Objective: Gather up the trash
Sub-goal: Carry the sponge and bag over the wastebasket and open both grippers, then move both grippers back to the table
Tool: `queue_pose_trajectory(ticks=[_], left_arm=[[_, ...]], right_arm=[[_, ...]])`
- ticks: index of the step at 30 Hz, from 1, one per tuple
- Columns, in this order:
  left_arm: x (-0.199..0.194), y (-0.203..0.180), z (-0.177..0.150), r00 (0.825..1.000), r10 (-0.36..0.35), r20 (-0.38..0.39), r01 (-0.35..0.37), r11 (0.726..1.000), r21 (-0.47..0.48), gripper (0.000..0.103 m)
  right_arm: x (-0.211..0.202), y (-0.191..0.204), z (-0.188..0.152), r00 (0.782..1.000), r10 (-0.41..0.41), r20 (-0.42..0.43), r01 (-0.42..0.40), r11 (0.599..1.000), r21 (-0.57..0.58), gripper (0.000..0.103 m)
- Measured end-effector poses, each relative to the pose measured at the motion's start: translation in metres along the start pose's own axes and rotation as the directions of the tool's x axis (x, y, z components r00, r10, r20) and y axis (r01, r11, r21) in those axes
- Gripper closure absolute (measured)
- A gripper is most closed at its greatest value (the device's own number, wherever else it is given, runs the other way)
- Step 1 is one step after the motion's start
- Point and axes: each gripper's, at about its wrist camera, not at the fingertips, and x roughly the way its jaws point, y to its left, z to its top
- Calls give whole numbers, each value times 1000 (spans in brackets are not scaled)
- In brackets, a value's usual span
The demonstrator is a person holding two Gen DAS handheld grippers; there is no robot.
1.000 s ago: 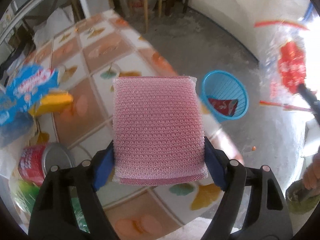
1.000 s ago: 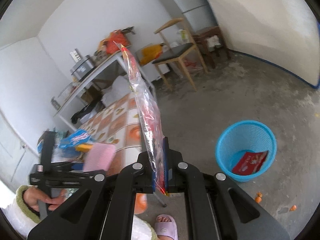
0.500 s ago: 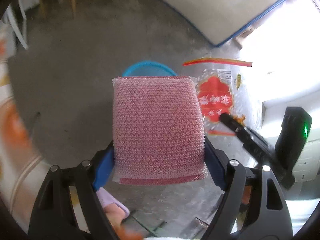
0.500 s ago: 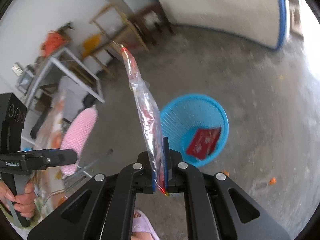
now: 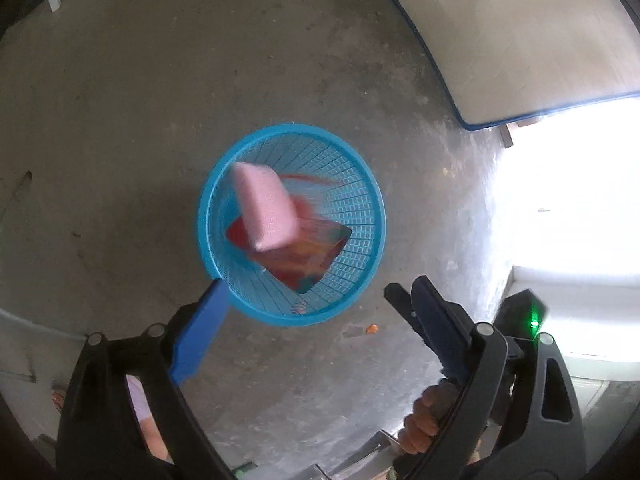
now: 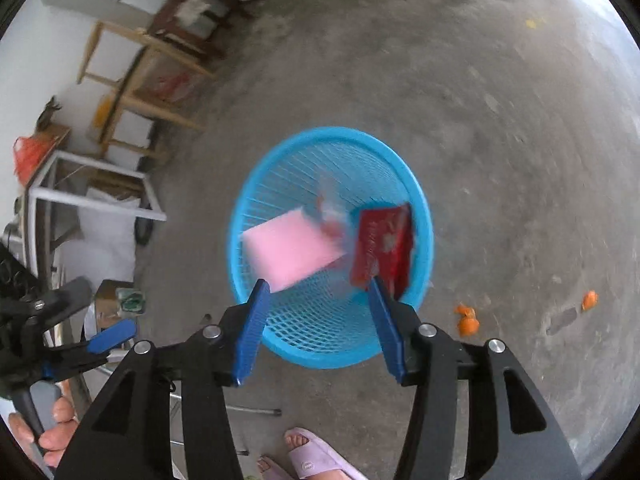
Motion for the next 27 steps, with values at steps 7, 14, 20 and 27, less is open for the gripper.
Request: queue_pose_trajectory(ticks=[7,14,20,27], left_arm=[[-33,-11,-18,996,-55,68,50,997,62,15],[-104,-32,-62,974,-163,160,130,972,194,15],[-187,-34,-138,928,-211,308,107,940,323,15],[-270,2,-225,857,-172,486,-21,930,366,14]], right_arm=[[-16,-11,-29,999,17,29,-17,1000,-22,53],[-69,-1,-64,996,66,59,-59,992,-111,51],[-121,24,-96,984,151,93,-128,967,-220,34],[-165,104,-118,962,272,27,-235,873,-427,29]])
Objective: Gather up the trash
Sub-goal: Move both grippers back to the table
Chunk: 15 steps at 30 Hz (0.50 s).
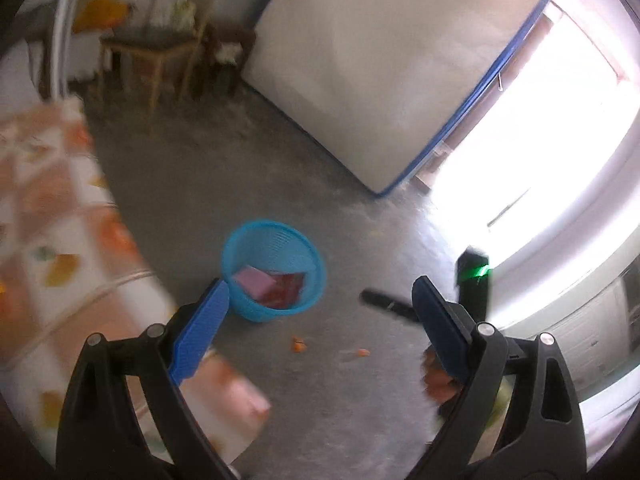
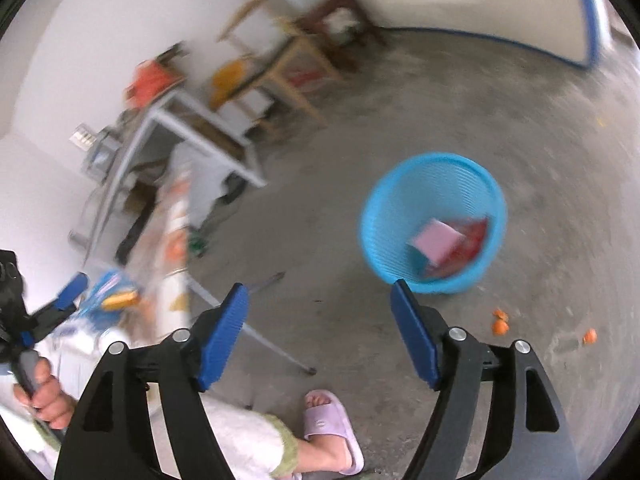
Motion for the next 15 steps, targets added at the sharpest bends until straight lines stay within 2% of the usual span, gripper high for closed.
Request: queue_pose_trajectory(ticks=[4,8,11,13,15], left_arm=[[-59,22,-29,991,99,92,-99,995,-5,14],[-118,52,-67,964,209,164,-202,978,-59,14],[-155,68,-94,941,262,212,-247,964,-97,14],[-180,84,-116,918,314,243,-287,948,-140,14],[-200,99,-135,900,342,269,-301,936,-182,14]], right_arm=[[1,73,11,995,95,-36,-99,985,-141,23],[18,153,15,968,215,-128,-241,938,-249,19],[42,218,16,929,291,-227,-349,892,-286,14],[62,261,15,899,317,-302,-402,871,-282,13],[86,310,12,851,340,-400,-464,844,-270,11]])
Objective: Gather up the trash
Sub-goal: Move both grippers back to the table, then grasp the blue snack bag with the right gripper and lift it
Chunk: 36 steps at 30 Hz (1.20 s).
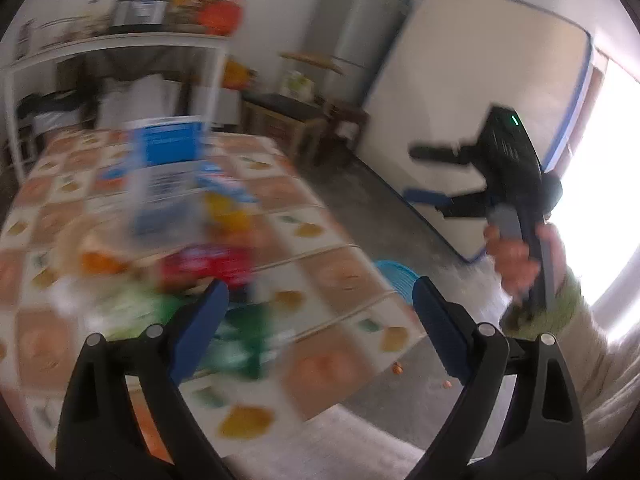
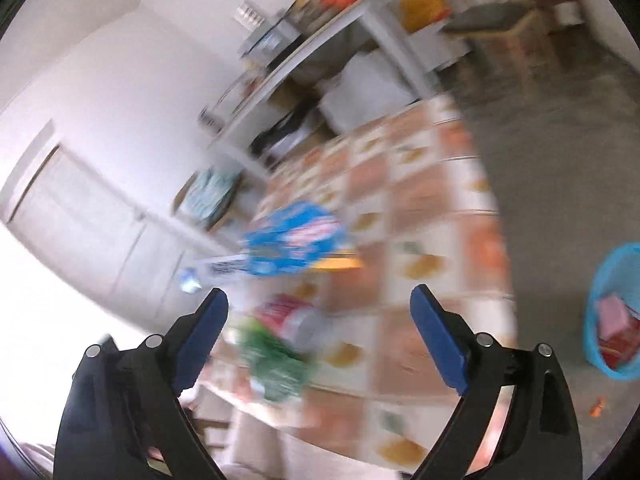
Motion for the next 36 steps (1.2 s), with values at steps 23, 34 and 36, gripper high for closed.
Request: queue_pose_trajectory(ticks=[23,34,36], left_arm=[[-38,156,-49,995,37,94,-3,943,-334,14],[-37,155,-54,995,30,96,5,937,-348,14],[-37,153,-54,995,30,95,5,939,-345,14]], right_arm=[[278,41,96,756,-344,-557,375,925,-62,26],[250,33,98,831,-305,-465,347,938,5,72],[250,33,98,843,-295,-449,335,942,10,78]])
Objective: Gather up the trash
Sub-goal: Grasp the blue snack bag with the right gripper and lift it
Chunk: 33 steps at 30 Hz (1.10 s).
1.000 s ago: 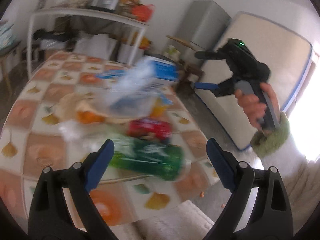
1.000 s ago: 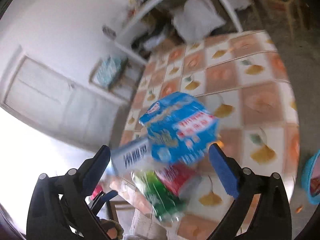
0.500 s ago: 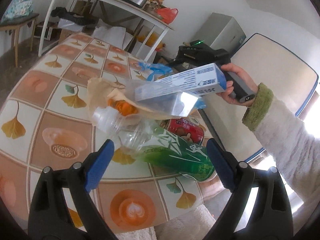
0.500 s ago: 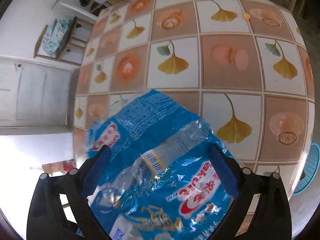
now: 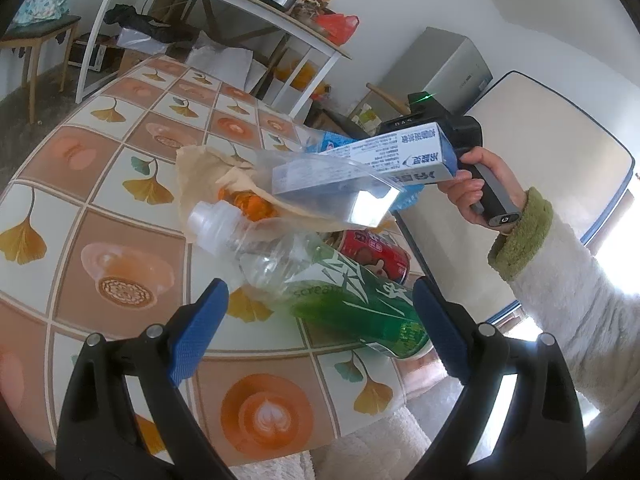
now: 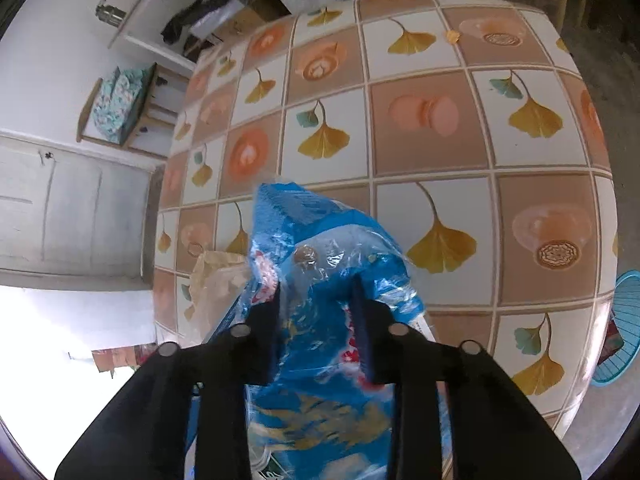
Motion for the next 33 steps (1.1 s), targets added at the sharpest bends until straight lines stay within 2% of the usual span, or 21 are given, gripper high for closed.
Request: queue_pose_trajectory(ticks=[1,6,13,17,21,24,27,29,32,33], left_arm=[[0,-2,-1,1000,2,-1,-2,1000,4,14],[-1,-9,-1,1000,11,3,-11,1000,23,14],[0,-24,-5,1000,18,-10,-18,998,62,14],[1,-39,-6,1000,20,-16,-18,994,108,14],[4,-59,-8,1000,-6,-28,11,988,157,14],[10,-77,-12,999,-28,-45,37,979,200,14],[16,-96,-17,997,-36,-65,51,968,246,14],[21,-107,-21,996,-38,-79,58,962,267,14],[28,-121,-26,994,-46,-104,74,955,287,14],[30,-125,-27,993,-48,-111,79,953,292,14]], right_arm=[[-2,-1,-1,1000,5,12,-5,1000,1,83],[-19,-8,-8,996,31,87,-32,999,4,94],[-48,-43,-27,973,150,173,-163,985,62,96],[-63,-60,-46,955,185,230,-207,975,76,97],[-82,-84,-74,932,225,285,-261,961,94,97],[-88,-104,-93,917,267,296,-313,942,120,98],[-93,-124,-119,895,311,319,-371,917,149,98],[-97,-138,-138,873,347,342,-418,894,161,98],[-97,-161,-163,829,421,368,-509,841,183,98],[-96,-168,-174,808,457,372,-549,813,194,98]])
